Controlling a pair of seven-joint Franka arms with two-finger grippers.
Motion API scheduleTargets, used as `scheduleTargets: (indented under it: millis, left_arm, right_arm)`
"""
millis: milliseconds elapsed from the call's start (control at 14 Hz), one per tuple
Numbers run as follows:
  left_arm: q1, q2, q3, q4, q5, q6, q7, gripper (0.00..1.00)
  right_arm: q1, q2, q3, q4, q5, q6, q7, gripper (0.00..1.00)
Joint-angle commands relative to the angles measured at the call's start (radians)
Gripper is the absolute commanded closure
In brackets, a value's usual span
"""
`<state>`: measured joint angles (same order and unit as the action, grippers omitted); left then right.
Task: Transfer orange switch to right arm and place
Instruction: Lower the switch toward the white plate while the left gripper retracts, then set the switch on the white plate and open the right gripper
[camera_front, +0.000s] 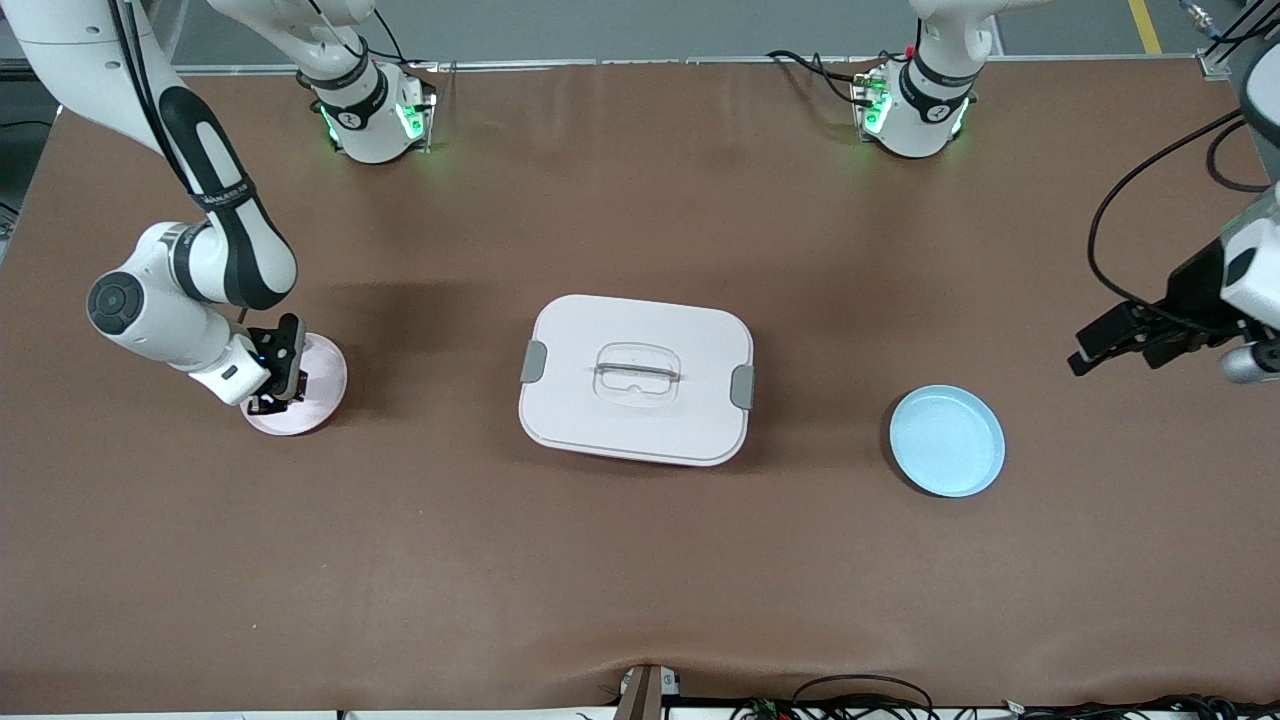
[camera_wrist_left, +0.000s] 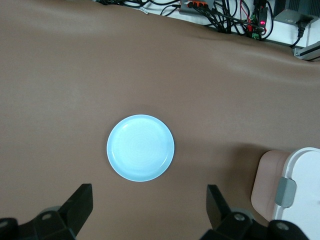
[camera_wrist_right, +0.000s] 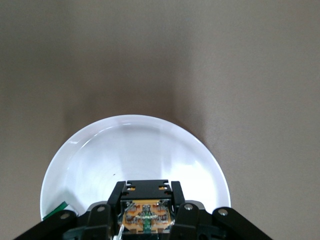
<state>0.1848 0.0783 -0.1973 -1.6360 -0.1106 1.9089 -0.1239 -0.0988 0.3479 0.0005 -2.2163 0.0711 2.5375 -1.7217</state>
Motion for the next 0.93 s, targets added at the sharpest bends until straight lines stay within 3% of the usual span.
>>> scheduleTargets:
  millis: [0,501,645,859]
  left_arm:
    - [0.009,-0.006,-0.008,0.047,0.041,-0.043,0.003,0.0]
    - [-0.004,-0.023,-0.033,0.061,0.114,-0.07,0.004,0.0]
    - [-0.053,-0.02,-0.001,0.061,0.117,-0.07,0.006,0.0]
    - [-0.174,-0.017,0.126,0.059,0.118,-0.07,0.007,0.0]
  right_arm:
    - [-0.027,0.006,0.016,-0.023,-0.024,0.037,-0.015,1.0]
    - [-0.039,0.045,0.016,-0.019,-0.024,0.063,-0.004,1.0]
    - [-0.039,0.052,0.016,-0.016,-0.024,0.066,-0.004,1.0]
    - [-0.038,0.065,0.016,-0.013,-0.024,0.075,-0.004,1.0]
